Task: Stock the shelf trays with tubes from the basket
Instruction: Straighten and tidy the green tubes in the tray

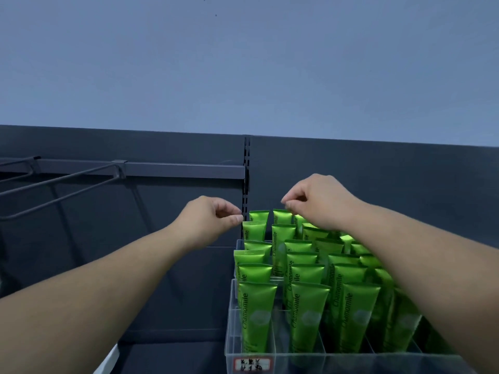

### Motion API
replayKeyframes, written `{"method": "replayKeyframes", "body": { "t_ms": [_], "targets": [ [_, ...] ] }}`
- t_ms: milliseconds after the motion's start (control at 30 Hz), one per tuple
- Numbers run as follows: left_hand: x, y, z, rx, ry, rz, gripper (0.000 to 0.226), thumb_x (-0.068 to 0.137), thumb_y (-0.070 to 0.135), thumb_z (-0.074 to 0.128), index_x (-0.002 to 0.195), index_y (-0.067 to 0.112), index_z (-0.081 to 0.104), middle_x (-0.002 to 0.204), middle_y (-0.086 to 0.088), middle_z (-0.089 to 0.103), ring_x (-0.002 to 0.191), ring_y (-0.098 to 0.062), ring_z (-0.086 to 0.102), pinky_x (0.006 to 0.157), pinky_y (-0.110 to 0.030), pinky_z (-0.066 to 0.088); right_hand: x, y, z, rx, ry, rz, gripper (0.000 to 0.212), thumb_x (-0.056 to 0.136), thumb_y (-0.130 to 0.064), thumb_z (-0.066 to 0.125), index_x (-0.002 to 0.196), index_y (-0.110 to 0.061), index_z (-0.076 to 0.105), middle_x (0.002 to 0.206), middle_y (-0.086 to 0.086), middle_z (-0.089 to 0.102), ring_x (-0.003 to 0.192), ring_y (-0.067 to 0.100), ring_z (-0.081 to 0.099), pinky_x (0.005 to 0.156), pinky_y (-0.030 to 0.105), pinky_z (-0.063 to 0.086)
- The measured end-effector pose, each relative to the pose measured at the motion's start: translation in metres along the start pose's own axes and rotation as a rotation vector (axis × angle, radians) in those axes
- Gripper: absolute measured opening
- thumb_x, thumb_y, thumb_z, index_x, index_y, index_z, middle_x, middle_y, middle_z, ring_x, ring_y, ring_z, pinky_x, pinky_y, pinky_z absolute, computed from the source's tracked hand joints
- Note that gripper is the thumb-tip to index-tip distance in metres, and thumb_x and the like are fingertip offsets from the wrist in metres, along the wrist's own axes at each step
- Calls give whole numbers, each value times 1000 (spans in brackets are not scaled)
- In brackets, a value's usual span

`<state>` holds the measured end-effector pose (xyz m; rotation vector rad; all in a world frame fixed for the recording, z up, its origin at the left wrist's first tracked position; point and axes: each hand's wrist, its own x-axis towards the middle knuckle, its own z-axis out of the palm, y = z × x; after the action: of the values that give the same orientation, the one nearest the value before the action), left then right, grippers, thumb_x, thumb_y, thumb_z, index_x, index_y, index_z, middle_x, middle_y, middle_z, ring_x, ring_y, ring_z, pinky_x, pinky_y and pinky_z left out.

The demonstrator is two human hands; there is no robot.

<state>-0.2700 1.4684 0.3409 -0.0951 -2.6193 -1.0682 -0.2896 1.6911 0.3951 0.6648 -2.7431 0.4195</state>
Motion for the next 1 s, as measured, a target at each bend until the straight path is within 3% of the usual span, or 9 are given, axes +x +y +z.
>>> {"method": "replayKeyframes", "body": {
  "t_ms": [133,300,367,500,700,1000],
  "targets": [
    [24,-3,17,98,-110,2,30,84,38,69,111,25,67,105,9,69,99,-4,62,89,-18,46,6,9,6,-32,-72,8,19,93,-23,60,108,-25,72,110,-11,69,98,6,62,82,13,39],
    [35,-11,31,88,-185,-21,25,84,40,70,103,24,71,95,7,71,85,-7,63,71,-17,46,12,17,16,-52,-132,-12,23,92,-20,63,112,-25,71,108,-10,70,97,6,63,84,13,42],
    [36,-13,33,69,-192,-14,24,84,38,70,102,22,71,92,4,72,83,-9,64,70,-18,47,14,20,16,-59,-139,-15,24,92,-18,62,112,-26,71,109,-10,69,98,7,63,85,13,42],
    [35,-12,31,54,-192,17,18,84,35,70,96,23,71,83,7,70,66,0,56,60,-13,40,16,31,8,-54,-115,13,25,93,-16,59,113,-26,70,110,-11,69,99,6,63,85,13,41],
    [32,-8,28,95,-206,40,8,83,34,71,88,28,70,83,8,70,77,-4,62,70,-15,47,15,46,0,-46,-96,49,23,92,-17,62,110,-26,71,108,-11,70,98,6,63,85,13,41],
    [32,-9,25,109,-212,15,22,80,41,72,99,30,70,90,11,70,87,-2,64,76,-15,45,10,62,-4,-59,-110,75,22,91,-19,64,111,-25,70,107,-11,69,93,5,61,83,13,41]
  ]
}}
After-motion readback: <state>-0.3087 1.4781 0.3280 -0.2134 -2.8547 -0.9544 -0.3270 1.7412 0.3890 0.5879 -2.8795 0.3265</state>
